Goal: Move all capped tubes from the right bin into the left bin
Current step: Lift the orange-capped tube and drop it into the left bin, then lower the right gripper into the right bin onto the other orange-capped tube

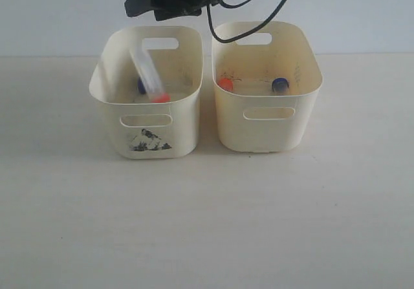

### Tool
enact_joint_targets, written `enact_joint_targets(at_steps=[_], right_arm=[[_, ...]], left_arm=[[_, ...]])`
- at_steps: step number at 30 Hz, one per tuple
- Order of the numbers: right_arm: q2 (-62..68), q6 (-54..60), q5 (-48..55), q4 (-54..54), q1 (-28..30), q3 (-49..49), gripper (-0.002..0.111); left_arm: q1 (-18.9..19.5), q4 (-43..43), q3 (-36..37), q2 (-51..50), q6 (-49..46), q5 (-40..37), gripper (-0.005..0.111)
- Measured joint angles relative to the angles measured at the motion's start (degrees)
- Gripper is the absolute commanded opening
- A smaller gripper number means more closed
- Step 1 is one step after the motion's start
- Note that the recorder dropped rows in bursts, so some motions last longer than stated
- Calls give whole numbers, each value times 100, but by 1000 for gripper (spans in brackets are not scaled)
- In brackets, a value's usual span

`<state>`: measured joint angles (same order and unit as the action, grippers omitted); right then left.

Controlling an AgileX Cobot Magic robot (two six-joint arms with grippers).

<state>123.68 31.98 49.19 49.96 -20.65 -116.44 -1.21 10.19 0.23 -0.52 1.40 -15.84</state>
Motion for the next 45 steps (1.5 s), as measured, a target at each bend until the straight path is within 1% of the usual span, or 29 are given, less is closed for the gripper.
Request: enact_joint_targets(at_steps=[7, 9, 13, 15, 18, 23, 25, 27, 29, 30, 39, 45], right_arm=[[0, -76, 50, -181, 0, 0, 56], [0, -105, 149, -242, 0, 0, 54], [-130, -462, 501, -866, 0, 0, 44], [-317, -851, 671, -1298, 11, 0, 37], [-687, -1584, 914, -1988, 127, 0, 30], [-1136, -3154, 1217, -3702, 453, -11, 30], [-1139, -3741, 1436, -4307, 512, -11, 34], [-1056, -4111, 1643, -4585, 524, -11, 42], [-930, -4282, 1785, -4656, 524, -11, 47], [-854, -4367, 1834, -4656, 524, -11, 47], [-207, -5025, 1835, -4738, 524, -11, 47], [15, -4884, 1830, -4696, 492, -11, 47]], left_arm=[[0, 0, 0, 0, 0, 0, 4], [0, 0, 0, 0, 0, 0, 4], [0, 0, 0, 0, 0, 0, 4], [0, 0, 0, 0, 0, 0, 4], [0, 0, 0, 0, 0, 0, 4], [0, 0, 0, 0, 0, 0, 4], [0, 0, 0, 0, 0, 0, 4], [0, 0, 0, 0, 0, 0, 4], [0, 0, 0, 0, 0, 0, 4], [0, 0, 0, 0, 0, 0, 4], [0, 0, 0, 0, 0, 0, 4], [0, 0, 0, 0, 0, 0, 4]])
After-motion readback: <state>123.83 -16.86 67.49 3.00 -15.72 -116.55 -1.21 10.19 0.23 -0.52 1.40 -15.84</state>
